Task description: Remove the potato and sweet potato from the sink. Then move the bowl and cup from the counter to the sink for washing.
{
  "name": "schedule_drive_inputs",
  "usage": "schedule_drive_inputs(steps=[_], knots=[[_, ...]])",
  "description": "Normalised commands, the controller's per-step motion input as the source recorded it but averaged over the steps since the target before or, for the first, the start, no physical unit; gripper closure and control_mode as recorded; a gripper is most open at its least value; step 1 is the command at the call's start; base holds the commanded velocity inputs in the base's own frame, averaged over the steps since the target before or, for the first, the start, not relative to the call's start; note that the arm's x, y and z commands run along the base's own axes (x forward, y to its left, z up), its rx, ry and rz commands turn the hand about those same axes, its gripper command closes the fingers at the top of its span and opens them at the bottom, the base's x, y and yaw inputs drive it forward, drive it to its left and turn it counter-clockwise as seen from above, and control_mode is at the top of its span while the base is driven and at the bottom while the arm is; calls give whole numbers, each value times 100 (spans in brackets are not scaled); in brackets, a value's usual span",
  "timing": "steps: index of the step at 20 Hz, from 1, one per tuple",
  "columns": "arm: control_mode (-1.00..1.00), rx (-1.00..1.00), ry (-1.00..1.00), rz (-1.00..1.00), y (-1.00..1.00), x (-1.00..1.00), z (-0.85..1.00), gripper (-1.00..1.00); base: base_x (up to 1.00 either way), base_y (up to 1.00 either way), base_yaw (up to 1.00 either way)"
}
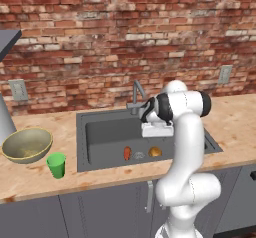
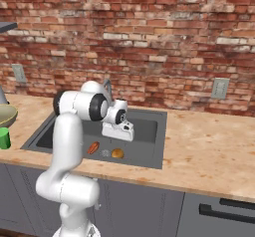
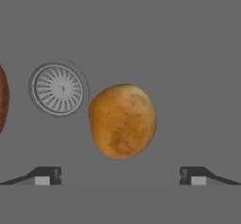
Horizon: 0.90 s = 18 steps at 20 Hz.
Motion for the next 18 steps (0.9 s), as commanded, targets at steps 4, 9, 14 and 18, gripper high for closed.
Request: schedule_drive_inputs(steps=[4,9,14,18], knots=[[-100,0,26,0,0,2,-14,-100,0,0,0],[-100,0,12,0,0,8,-18,-100,0,0,0],[-100,0,1,0,0,11,-20,-100,0,0,0],[-100,0,-1,0,0,4,-21,-100,0,0,0]])
